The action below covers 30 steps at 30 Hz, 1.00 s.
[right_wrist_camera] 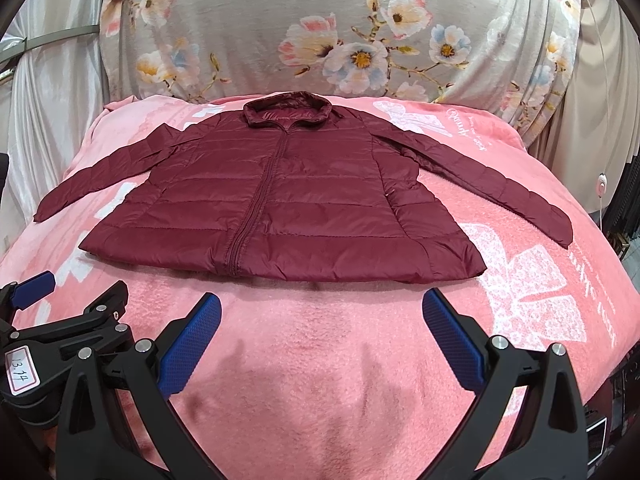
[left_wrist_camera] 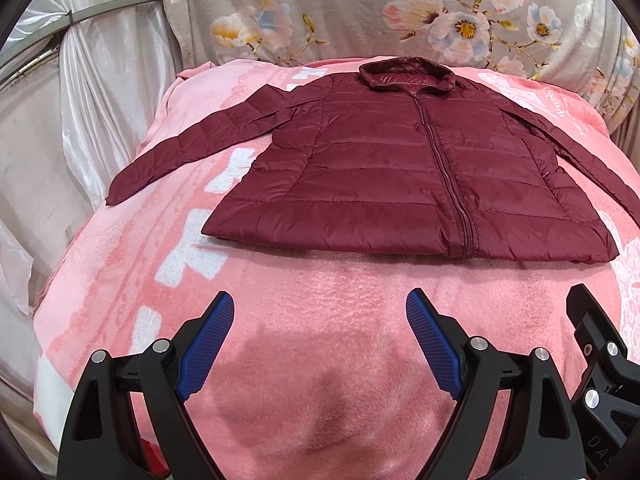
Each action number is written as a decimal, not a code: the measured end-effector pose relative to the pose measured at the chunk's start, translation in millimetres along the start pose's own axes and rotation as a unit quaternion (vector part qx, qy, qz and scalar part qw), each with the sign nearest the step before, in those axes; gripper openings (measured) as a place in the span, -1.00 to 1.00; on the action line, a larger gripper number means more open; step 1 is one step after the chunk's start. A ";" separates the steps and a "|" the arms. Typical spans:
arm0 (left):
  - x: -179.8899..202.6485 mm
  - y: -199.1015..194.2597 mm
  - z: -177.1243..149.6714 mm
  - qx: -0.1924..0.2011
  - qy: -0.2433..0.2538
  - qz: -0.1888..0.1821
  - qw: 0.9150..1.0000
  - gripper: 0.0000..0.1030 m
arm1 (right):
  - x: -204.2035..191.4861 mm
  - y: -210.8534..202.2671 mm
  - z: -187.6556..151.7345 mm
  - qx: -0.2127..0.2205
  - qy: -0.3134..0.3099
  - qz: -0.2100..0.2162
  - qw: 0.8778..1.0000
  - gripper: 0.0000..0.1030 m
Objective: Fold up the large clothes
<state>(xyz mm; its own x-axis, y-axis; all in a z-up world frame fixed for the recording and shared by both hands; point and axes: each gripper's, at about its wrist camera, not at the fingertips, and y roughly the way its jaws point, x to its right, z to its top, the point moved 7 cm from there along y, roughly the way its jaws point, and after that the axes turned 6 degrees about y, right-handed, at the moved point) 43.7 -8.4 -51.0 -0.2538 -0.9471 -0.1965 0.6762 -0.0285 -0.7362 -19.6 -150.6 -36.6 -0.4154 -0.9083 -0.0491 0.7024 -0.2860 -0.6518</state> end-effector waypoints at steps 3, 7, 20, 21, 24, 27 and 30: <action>0.1 0.1 -0.2 -0.001 0.000 0.000 1.000 0.65 | 0.2 0.5 0.0 0.000 0.000 -0.001 1.000 0.91; 1.5 0.1 -0.8 0.000 0.000 0.001 1.000 0.65 | -0.1 0.3 -0.4 0.000 0.000 0.000 1.000 0.91; 1.7 0.1 0.0 0.000 0.000 0.002 1.000 0.65 | 0.7 0.8 0.4 0.000 0.000 0.000 1.000 0.91; 1.7 0.1 -0.1 0.000 0.000 0.002 1.000 0.65 | 0.8 0.8 0.4 0.000 0.000 0.000 1.000 0.91; 1.9 0.1 -0.1 0.001 0.000 0.001 1.000 0.65 | 1.2 0.4 0.7 0.002 0.000 -0.001 1.000 0.91; 2.2 0.4 -0.2 0.000 0.000 0.002 1.000 0.65 | -0.7 0.4 -0.8 0.001 0.000 -0.002 1.000 0.91; 2.0 0.2 -0.4 0.000 0.000 0.002 1.000 0.65 | -0.3 0.2 -0.5 0.002 0.000 -0.001 1.000 0.91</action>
<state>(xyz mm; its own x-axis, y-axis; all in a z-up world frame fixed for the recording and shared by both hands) 43.0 -10.2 -51.8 -0.2503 -0.9473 -0.2000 0.6779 -0.0240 -0.7348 -19.6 -150.2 -37.2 -0.4171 -0.9077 -0.0470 0.7032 -0.2895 -0.6494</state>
